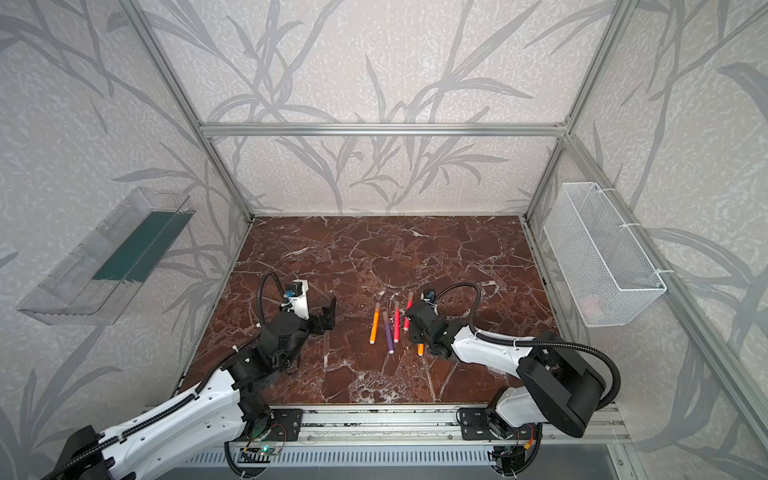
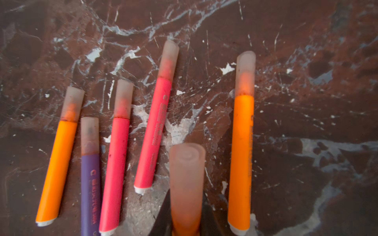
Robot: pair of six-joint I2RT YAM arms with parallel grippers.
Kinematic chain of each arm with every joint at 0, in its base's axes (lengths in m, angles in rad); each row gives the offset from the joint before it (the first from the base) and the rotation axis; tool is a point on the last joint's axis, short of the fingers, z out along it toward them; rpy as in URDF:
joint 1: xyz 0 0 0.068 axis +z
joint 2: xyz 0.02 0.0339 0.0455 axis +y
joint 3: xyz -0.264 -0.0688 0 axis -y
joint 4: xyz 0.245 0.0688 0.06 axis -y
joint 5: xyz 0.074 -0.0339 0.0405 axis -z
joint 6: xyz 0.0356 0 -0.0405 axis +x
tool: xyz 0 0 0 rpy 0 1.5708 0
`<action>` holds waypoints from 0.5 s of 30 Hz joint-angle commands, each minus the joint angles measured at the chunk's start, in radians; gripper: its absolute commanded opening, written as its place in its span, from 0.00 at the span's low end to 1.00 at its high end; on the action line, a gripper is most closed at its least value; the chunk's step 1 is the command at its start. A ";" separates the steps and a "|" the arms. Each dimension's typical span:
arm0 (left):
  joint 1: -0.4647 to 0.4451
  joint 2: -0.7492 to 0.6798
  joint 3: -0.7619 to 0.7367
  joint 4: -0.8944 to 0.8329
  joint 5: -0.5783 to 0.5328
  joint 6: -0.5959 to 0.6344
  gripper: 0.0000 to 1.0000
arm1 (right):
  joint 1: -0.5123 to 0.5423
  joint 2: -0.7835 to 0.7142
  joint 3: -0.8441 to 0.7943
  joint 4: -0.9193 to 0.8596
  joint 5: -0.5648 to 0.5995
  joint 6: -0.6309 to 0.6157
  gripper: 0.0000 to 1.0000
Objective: Insert the pens into the pen caps
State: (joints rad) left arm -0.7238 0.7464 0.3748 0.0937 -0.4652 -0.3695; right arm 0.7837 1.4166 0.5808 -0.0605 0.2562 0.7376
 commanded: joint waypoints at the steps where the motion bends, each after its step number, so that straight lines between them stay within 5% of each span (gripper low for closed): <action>1: 0.021 -0.016 0.011 -0.097 -0.088 -0.054 0.92 | -0.014 0.047 0.016 0.006 -0.032 -0.001 0.17; 9: 0.034 -0.067 0.032 -0.193 -0.083 -0.097 0.99 | -0.055 0.132 0.051 -0.001 -0.090 -0.003 0.19; 15: 0.036 -0.089 0.038 -0.222 -0.171 -0.121 0.99 | -0.057 0.083 0.075 -0.062 -0.067 -0.011 0.39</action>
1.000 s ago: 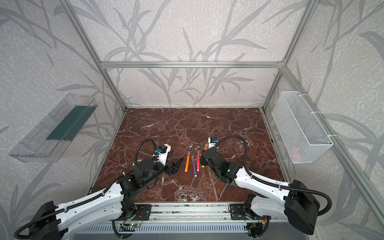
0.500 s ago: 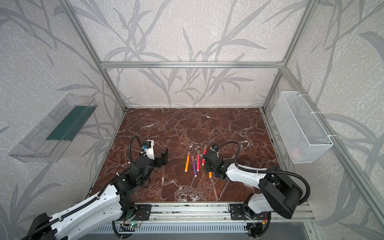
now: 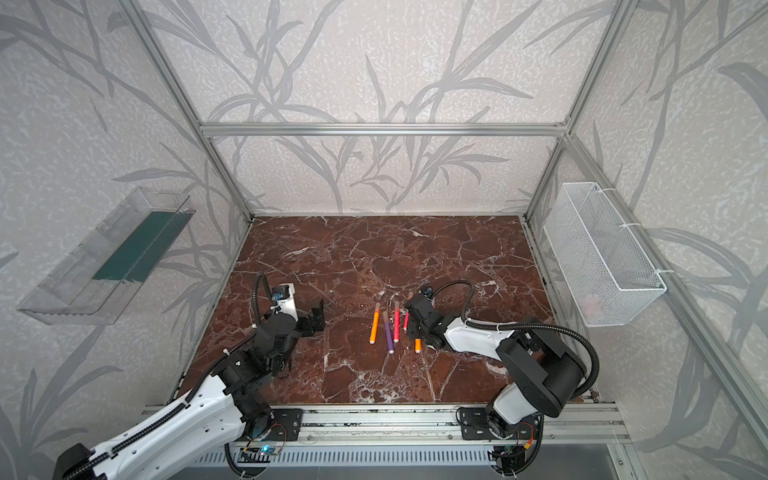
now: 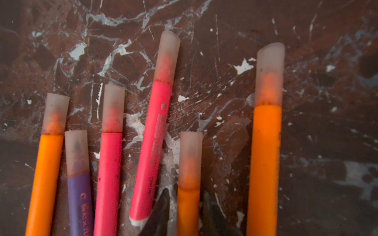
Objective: Insert the pens into the pen caps
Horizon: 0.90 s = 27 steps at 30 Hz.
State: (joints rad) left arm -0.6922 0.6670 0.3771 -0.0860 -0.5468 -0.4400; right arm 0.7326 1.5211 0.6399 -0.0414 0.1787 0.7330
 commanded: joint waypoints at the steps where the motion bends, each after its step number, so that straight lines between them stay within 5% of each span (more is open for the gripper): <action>1: 0.006 -0.005 0.035 -0.036 -0.109 -0.046 0.99 | -0.006 -0.040 0.022 -0.102 0.019 -0.011 0.44; 5: 0.020 0.051 0.048 0.026 -0.110 0.025 0.99 | -0.005 -0.142 0.051 -0.198 0.059 -0.021 0.63; 9: 0.047 0.116 0.037 0.191 -0.129 0.173 0.99 | -0.006 -0.307 0.090 -0.338 0.114 -0.020 0.70; 15: 0.171 0.226 0.055 0.279 -0.128 0.279 1.00 | -0.029 -0.642 0.148 -0.426 0.436 -0.054 0.89; 18: 0.241 0.288 -0.098 0.730 -0.185 0.401 1.00 | -0.056 -0.711 0.061 -0.180 0.688 -0.270 0.99; 20: 0.299 0.299 -0.085 0.693 -0.227 0.357 1.00 | -0.102 -0.686 -0.076 0.155 0.712 -0.518 1.00; 22: 0.345 0.285 -0.058 0.588 -0.240 0.311 1.00 | -0.173 -0.622 -0.181 0.364 0.560 -0.707 0.99; 27: 0.468 0.347 -0.094 0.674 -0.215 0.254 1.00 | -0.339 -0.415 -0.258 0.482 0.547 -0.669 0.99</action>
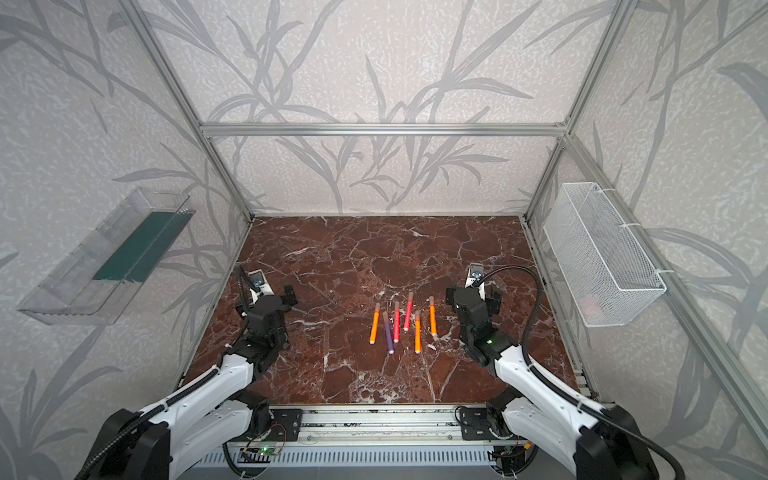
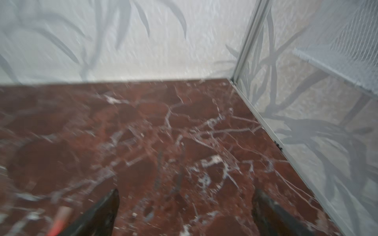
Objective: Insert the pens into the pen caps
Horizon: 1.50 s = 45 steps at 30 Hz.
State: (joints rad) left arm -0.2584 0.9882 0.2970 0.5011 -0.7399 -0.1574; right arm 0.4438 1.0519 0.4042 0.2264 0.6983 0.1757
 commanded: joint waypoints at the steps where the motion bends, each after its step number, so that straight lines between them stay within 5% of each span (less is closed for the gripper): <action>1: 0.050 0.045 -0.017 0.117 -0.016 -0.021 1.00 | -0.064 0.086 -0.030 0.245 0.040 -0.133 0.99; 15: 0.112 0.569 -0.002 0.680 0.154 0.210 0.99 | -0.209 0.309 -0.064 0.576 -0.157 -0.211 0.99; 18: 0.128 0.527 -0.001 0.591 0.205 0.166 0.99 | -0.250 0.454 -0.074 0.771 -0.281 -0.224 0.99; 22: 0.153 0.557 -0.020 0.654 0.292 0.172 0.99 | -0.292 0.458 0.021 0.549 -0.466 -0.222 0.99; 24: 0.163 0.574 -0.014 0.636 0.324 0.157 0.97 | -0.303 0.494 -0.008 0.646 -0.496 -0.229 0.99; 27: 0.162 0.614 -0.013 0.689 0.342 0.179 0.94 | -0.303 0.535 -0.040 0.769 -0.499 -0.240 0.99; 33: 0.225 0.585 0.072 0.468 0.355 0.092 0.99 | -0.303 0.485 -0.007 0.629 -0.500 -0.230 0.99; 45: 0.240 0.587 0.065 0.487 0.374 0.090 0.99 | -0.302 0.494 -0.011 0.650 -0.499 -0.230 0.99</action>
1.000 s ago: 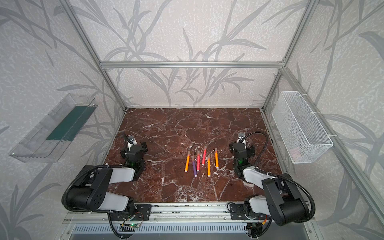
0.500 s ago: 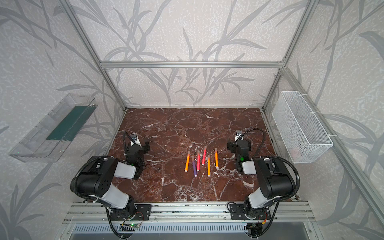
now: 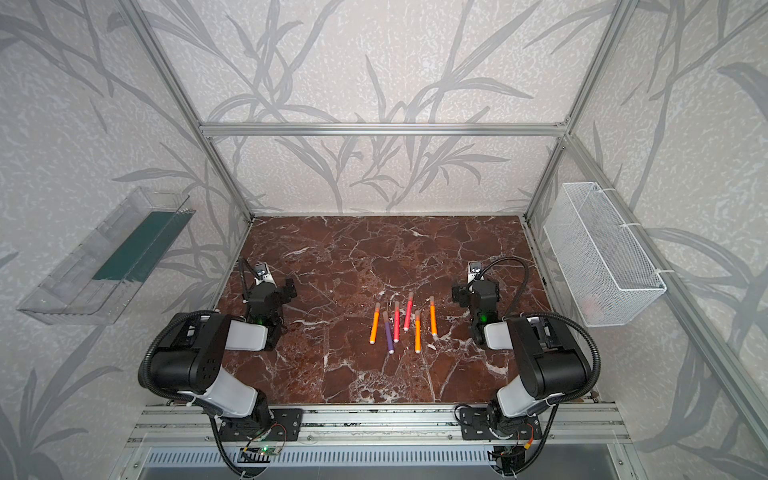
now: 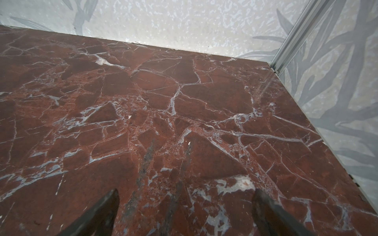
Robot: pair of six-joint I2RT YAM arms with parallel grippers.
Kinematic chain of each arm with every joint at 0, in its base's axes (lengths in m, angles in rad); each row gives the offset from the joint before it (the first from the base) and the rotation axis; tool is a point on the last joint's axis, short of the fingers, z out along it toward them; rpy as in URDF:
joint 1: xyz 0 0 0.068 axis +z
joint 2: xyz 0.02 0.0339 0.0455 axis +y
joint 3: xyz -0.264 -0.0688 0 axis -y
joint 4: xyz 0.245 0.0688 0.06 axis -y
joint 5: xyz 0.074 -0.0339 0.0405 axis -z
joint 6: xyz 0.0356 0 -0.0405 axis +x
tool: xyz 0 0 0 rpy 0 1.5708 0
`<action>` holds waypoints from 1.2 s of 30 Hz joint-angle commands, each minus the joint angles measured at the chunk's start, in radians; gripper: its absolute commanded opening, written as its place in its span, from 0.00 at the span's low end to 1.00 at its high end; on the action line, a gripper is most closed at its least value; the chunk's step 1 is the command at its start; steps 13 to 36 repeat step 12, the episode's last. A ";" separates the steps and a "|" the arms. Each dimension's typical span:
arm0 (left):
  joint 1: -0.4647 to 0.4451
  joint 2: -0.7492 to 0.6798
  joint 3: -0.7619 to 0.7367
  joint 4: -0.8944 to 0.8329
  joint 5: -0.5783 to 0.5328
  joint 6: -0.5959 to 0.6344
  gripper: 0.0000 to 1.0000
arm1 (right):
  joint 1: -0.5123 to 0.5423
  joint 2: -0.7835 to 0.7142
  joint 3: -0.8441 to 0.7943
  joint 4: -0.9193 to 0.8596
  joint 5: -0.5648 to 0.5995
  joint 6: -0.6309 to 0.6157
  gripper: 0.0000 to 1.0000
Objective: Insert the pens into the pen caps
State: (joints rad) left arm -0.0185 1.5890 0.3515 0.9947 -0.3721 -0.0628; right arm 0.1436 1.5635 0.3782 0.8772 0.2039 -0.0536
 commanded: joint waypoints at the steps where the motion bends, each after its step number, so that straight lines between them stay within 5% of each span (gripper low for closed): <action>1: 0.001 -0.014 0.012 -0.006 0.007 -0.005 0.99 | -0.002 -0.017 0.014 -0.001 -0.004 -0.002 0.99; 36: 0.000 -0.014 0.011 -0.006 0.007 -0.004 0.99 | -0.002 -0.015 0.021 -0.010 -0.007 -0.003 0.99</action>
